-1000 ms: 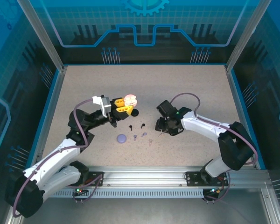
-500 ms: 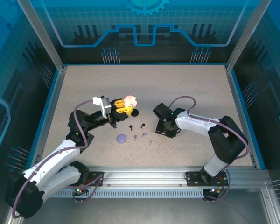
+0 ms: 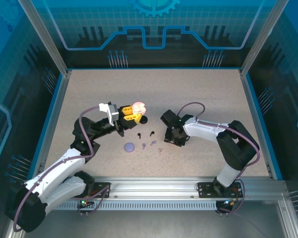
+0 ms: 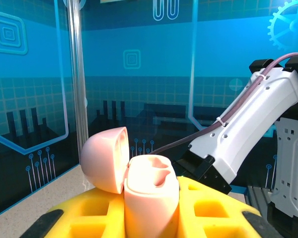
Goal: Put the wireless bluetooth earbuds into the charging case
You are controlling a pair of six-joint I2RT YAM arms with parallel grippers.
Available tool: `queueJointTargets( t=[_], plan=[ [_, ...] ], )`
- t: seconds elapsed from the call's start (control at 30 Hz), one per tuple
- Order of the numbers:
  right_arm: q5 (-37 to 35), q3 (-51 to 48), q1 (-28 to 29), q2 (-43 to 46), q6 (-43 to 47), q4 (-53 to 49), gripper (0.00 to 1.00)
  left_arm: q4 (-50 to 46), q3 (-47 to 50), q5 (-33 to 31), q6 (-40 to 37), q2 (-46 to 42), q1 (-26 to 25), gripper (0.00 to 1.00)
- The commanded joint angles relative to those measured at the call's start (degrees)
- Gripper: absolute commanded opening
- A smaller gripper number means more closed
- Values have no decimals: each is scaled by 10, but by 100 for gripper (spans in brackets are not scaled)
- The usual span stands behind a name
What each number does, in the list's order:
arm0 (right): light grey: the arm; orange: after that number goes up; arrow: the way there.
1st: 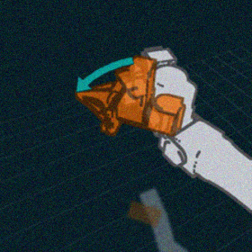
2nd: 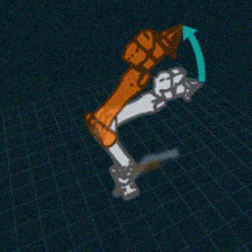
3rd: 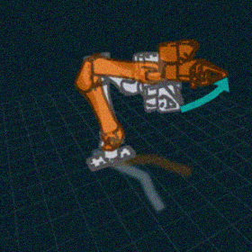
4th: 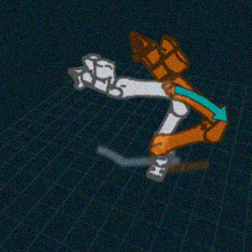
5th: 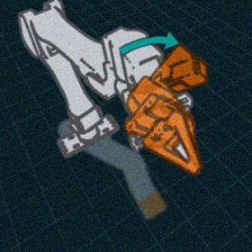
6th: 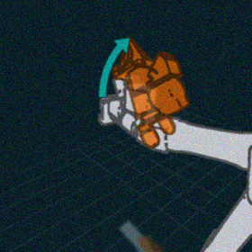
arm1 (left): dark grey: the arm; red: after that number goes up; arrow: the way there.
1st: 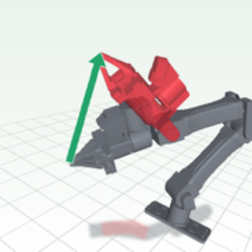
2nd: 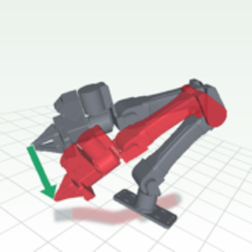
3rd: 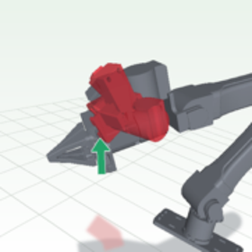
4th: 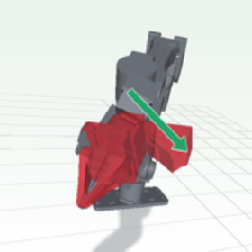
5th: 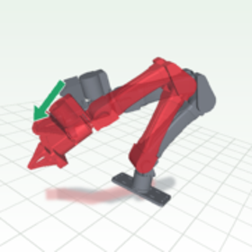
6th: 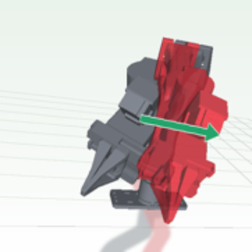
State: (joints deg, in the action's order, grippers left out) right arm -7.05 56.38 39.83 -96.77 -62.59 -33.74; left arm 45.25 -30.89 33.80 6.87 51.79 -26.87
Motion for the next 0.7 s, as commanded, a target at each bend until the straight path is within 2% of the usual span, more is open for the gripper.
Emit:
queueJointTargets(
  t=[0.0,0.37,0.67],
  plan=[
    [1,13,10,-12,-13,-2,42,5,7,-8,-16,-7,-5,0],
    [10,18,11,-30,-7,2,38,3,9,-9,-20,-6,-4,0],
    [17,19,11,-40,3,10,30,1,10,-9,-21,-6,-5,0]
  ],
)
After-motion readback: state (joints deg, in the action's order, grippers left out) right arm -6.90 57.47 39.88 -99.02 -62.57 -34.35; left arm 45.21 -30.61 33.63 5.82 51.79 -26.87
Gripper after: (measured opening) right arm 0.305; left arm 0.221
